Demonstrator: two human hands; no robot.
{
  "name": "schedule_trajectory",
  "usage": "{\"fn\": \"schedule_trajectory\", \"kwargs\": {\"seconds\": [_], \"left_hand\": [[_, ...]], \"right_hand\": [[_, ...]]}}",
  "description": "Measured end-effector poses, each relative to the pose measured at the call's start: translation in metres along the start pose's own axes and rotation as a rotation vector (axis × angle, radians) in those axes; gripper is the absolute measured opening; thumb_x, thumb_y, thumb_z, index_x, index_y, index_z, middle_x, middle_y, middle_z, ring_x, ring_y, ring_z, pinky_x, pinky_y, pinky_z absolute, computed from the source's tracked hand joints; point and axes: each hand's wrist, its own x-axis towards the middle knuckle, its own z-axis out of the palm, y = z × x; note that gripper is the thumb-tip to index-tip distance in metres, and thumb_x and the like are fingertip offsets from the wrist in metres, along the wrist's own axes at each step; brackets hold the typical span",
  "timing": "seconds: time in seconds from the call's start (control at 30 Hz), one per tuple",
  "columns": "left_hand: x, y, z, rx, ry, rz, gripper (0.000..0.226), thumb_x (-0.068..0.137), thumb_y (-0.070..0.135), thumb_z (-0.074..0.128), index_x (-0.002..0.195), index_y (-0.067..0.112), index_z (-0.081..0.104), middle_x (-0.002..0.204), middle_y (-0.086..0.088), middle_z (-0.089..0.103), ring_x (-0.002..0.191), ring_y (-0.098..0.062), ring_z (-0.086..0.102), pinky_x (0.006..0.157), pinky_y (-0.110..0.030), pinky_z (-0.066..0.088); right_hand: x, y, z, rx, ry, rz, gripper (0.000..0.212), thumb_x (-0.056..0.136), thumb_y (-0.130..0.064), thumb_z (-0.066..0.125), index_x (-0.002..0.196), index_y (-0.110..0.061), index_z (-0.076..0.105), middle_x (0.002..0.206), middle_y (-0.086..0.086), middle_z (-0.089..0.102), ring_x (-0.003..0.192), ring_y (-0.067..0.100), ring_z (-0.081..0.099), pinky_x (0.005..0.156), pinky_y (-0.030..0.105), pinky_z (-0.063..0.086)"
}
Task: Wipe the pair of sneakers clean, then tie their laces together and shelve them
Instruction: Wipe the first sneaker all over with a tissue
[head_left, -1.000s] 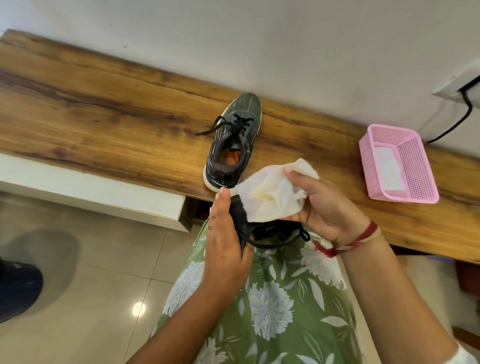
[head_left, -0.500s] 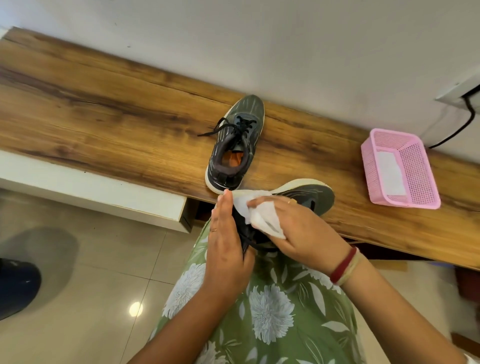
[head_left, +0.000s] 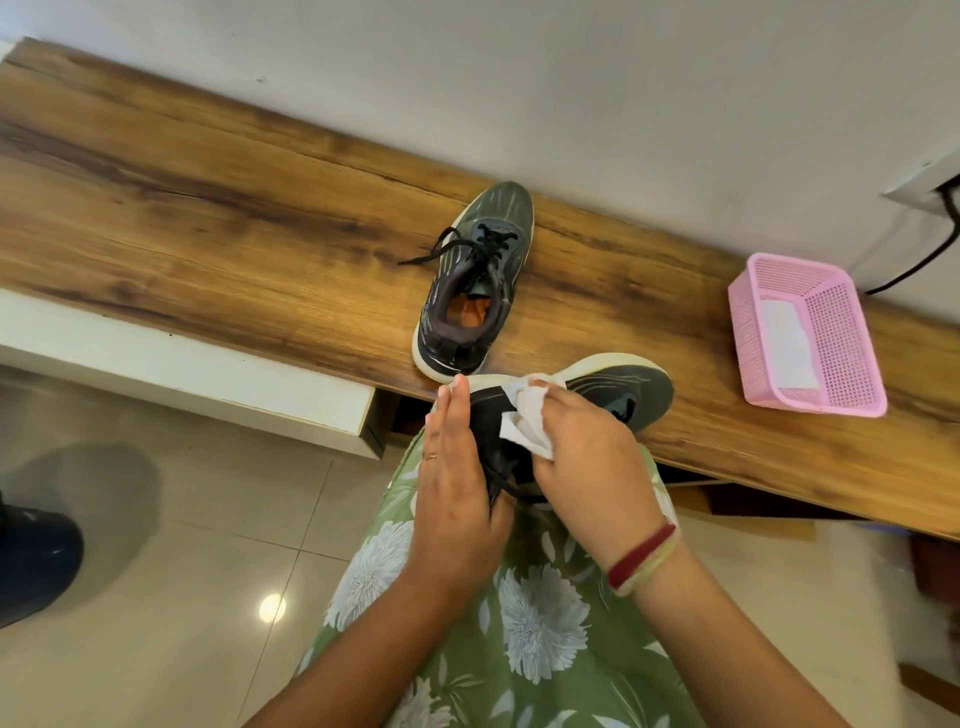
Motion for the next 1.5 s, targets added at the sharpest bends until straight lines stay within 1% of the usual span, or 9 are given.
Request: {"fn": "schedule_trajectory", "kwargs": {"seconds": [0.17,0.33,0.4,0.53,0.63,0.7,0.87,1.0,1.5], "left_hand": [[-0.001,0.002,-0.002,-0.041,-0.008,0.003,0.076,0.083,0.019,0.045,0.15,0.018,0.009,0.157,-0.007,0.021,0.147,-0.021,0.016,0.12,-0.029,0.008],[-0.001,0.0,0.0,0.005,-0.007,0.001,0.075,0.088,0.019,0.051,0.151,0.014,0.01,0.158,-0.005,0.018,0.147,-0.022,0.012,0.12,-0.03,0.007],[-0.001,0.0,0.001,0.0,-0.007,-0.015,0.076,0.086,0.016,0.05,0.151,0.015,0.009,0.158,-0.004,0.018,0.148,-0.023,0.012,0.12,-0.031,0.008],[-0.001,0.002,-0.001,-0.039,-0.002,0.0,0.073,0.086,0.026,0.043,0.15,0.012,0.011,0.157,-0.007,0.021,0.147,-0.022,0.016,0.12,-0.034,0.01],[-0.001,0.001,-0.001,0.01,-0.017,0.012,0.073,0.088,0.029,0.044,0.15,0.011,0.011,0.158,-0.007,0.019,0.147,-0.022,0.013,0.12,-0.03,0.006],[0.0,0.001,-0.001,0.009,-0.022,-0.006,0.075,0.085,0.026,0.044,0.151,0.012,0.01,0.158,-0.007,0.019,0.147,-0.022,0.013,0.12,-0.027,0.004],[0.0,0.002,-0.002,0.008,-0.023,0.016,0.076,0.085,0.022,0.044,0.151,0.017,0.007,0.157,-0.01,0.021,0.147,-0.022,0.015,0.12,-0.037,0.011],[0.001,0.003,-0.001,0.022,-0.014,0.015,0.075,0.085,0.023,0.043,0.151,0.011,0.009,0.158,-0.009,0.018,0.147,-0.02,0.013,0.119,-0.026,0.004],[0.0,0.001,-0.001,0.043,-0.026,0.038,0.079,0.085,0.019,0.047,0.151,0.008,0.006,0.159,-0.009,0.015,0.147,-0.023,0.013,0.119,-0.025,0.004]], "right_hand": [[-0.004,-0.004,0.008,-0.017,-0.008,-0.198,0.037,0.057,0.0,0.074,0.092,-0.007,0.069,0.107,0.006,0.068,0.082,0.022,0.068,0.063,0.025,0.054],[-0.011,0.022,0.001,-0.12,0.022,-0.252,0.058,0.048,0.008,0.078,0.103,-0.007,0.07,0.111,0.004,0.067,0.101,0.017,0.066,0.098,0.035,0.041],[-0.003,0.016,0.005,-0.073,0.017,-0.248,0.05,0.052,0.009,0.071,0.102,-0.001,0.069,0.108,0.01,0.067,0.101,0.022,0.066,0.103,0.05,0.025],[-0.008,0.004,0.005,0.083,-0.001,-0.347,0.037,0.075,-0.013,0.049,0.105,-0.005,0.068,0.106,0.007,0.067,0.102,0.019,0.063,0.109,0.038,0.03],[-0.006,0.019,-0.001,-0.003,-0.063,-0.377,0.045,0.064,0.0,0.065,0.109,-0.003,0.066,0.111,0.008,0.065,0.105,0.021,0.062,0.108,0.047,0.02],[0.002,0.019,-0.001,-0.013,-0.122,-0.341,0.047,0.067,-0.005,0.055,0.113,-0.003,0.064,0.118,0.009,0.062,0.113,0.021,0.058,0.111,0.042,0.015],[-0.005,0.016,-0.01,0.206,-0.21,-0.361,0.046,0.08,-0.019,0.04,0.118,-0.003,0.061,0.122,0.007,0.061,0.119,0.012,0.049,0.115,0.023,0.015],[0.0,0.023,-0.009,0.037,-0.204,-0.347,0.058,0.077,-0.025,0.03,0.122,-0.004,0.061,0.128,0.008,0.059,0.122,0.018,0.051,0.113,0.033,0.015],[-0.006,0.025,-0.004,0.213,-0.242,-0.383,0.052,0.08,-0.021,0.037,0.125,-0.005,0.059,0.128,0.006,0.059,0.125,0.011,0.044,0.115,0.027,0.018]]}}
